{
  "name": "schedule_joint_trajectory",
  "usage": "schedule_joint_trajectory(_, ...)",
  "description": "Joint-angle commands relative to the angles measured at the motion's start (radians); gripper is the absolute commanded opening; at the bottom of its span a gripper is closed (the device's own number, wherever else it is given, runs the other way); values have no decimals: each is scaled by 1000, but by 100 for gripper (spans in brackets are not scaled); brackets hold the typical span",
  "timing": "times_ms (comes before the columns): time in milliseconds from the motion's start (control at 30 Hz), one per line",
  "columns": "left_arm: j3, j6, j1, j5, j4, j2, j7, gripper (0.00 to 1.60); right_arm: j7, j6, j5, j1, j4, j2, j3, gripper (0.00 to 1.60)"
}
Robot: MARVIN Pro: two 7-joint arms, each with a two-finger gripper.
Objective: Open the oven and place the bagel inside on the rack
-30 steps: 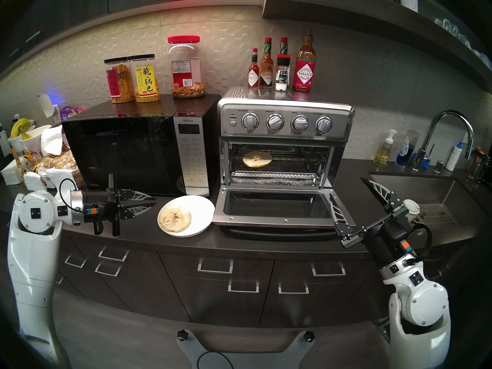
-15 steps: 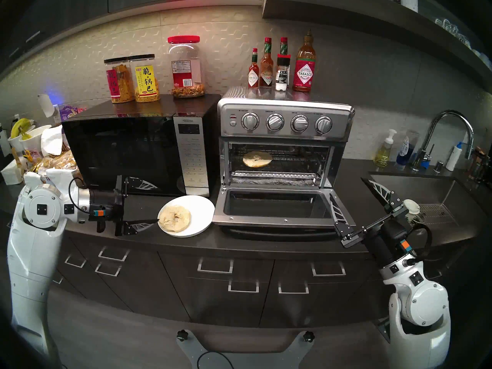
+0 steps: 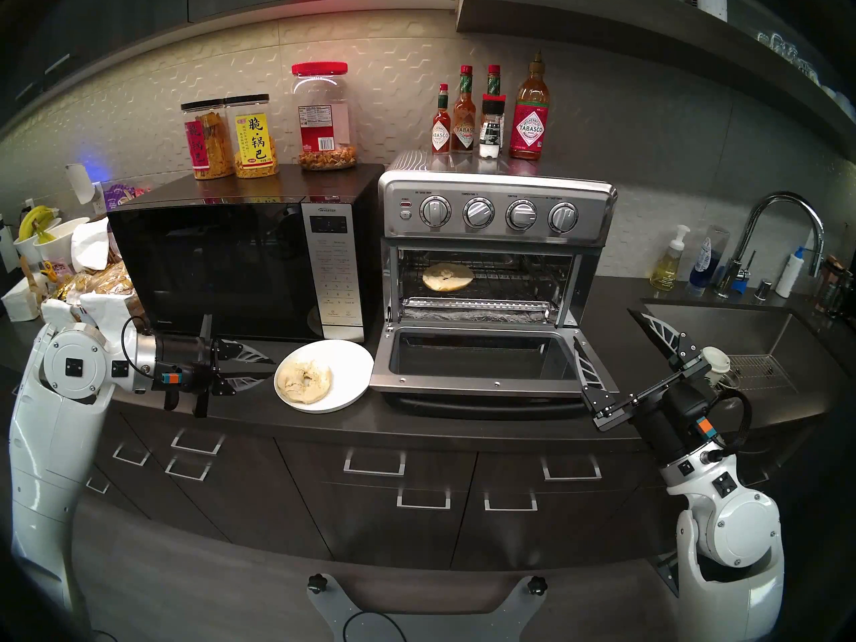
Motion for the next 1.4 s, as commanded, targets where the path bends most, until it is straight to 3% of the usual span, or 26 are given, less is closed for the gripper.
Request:
schedule_joint_trajectory(0,43,-1,-40,-15,6,59,-45,74,2,-5,5,2,-22,2,-1,160)
schedule_joint_trajectory(433,113,11,-83,-51,9,130,-44,78,2,-5,5,2,-21,2,-1,160)
schedule_joint_trajectory(467,115,13,-85,-58,6,138,-49,88,2,-5,5,2,-21,2,-1,160)
schedule_joint_trajectory(500,115,15,-84,-61,3,143,-50,129,2,-5,5,2,-21,2,-1,160)
schedule_joint_trajectory(533,117,18,-85,-65,-1,150,-54,146,2,-5,5,2,-21,2,-1,160)
schedule_joint_trajectory(600,120,22,-84,-75,-7,165,-61,159,2,-5,5,2,-21,2,-1,160)
schedule_joint_trajectory(867,136,39,-84,-110,-26,204,-79,144,2,-5,5,2,-22,2,-1,160)
schedule_joint_trajectory(933,149,40,-98,-113,-26,213,-80,121,2,-5,5,2,-22,2,-1,160)
schedule_joint_trajectory(1000,165,43,-115,-120,-30,227,-87,122,2,-5,5,2,-21,2,-1,160)
schedule_joint_trajectory(1167,211,57,-157,-128,-39,253,-99,106,2,-5,5,2,-21,2,-1,160)
schedule_joint_trajectory(1367,289,75,-221,-127,-39,262,-105,107,2,-5,5,2,-21,2,-1,160)
